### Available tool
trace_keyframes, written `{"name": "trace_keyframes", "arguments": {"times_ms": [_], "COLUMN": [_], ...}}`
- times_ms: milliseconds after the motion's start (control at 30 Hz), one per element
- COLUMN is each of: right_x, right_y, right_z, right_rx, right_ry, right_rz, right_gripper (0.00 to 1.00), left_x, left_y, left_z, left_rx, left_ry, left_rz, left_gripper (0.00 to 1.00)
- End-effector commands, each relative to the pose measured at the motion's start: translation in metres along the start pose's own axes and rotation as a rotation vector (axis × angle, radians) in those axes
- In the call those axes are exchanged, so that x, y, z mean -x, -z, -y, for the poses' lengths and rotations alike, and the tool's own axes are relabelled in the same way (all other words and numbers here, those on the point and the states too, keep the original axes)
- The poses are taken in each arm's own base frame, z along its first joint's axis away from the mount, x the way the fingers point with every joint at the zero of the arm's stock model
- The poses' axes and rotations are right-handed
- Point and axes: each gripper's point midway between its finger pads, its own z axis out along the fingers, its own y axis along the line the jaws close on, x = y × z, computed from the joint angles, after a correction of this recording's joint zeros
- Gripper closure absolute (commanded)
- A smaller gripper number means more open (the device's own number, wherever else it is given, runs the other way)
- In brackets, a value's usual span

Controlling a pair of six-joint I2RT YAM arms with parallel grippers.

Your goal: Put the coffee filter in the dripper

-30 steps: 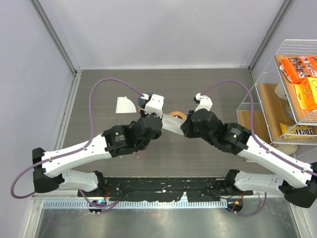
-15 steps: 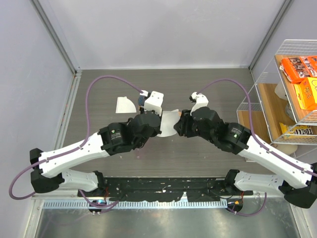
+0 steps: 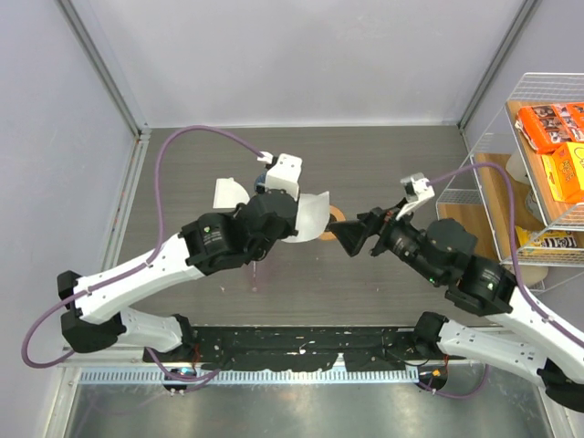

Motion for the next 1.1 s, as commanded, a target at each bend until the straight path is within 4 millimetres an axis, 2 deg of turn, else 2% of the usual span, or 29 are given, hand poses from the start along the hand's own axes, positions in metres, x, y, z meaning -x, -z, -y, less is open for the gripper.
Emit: {"name": "trace_keyframes", "arguments": {"times_ms": [0,100,167,367,633,733,900,1067], "right_x": [0.036,0.044,0.048,0.029,0.016,0.015,0.012,0.007], "right_y": [0.023,0.043,0.050,0.043,0.044,0.046,0.047,0.044], "right_z": [-0.015,-0.024,-0.021,0.017,0.033,0.042,0.055,0.064], "right_rx": [0.128,0.214,0.213,0.029,-0.030,-0.068,-0.122,-0.170], "right_ry": [-0.017,0.008,0.006,0.028,0.084,0.092,0.111,0.147], "right_rz": [0.194,0.258,0.278,0.229,0.188,0.192,0.198,0.179], "right_gripper": [0.05,0.05,0.05,0.05,0.05,0.05,0.05,0.05], "left_x": [0.025,0.028,0.031,0.038,0.036,0.032,0.020,0.009], "left_y": [0.003,-0.004,-0.009,-0.018,-0.038,-0.051,-0.076,-0.100], "left_z": [-0.012,-0.020,-0.030,-0.061,-0.081,-0.089,-0.088,-0.103], "left_rx": [0.008,-0.033,-0.051,-0.036,-0.007,0.012,-0.004,0.046], "left_ry": [0.041,0.073,0.104,0.096,0.088,0.086,0.104,0.118], "left_rz": [0.025,-0.015,-0.043,-0.104,-0.193,-0.212,-0.281,-0.351], "left_gripper": [0.98,0.99,1.00,1.00,1.00,1.00,1.00,1.00]}}
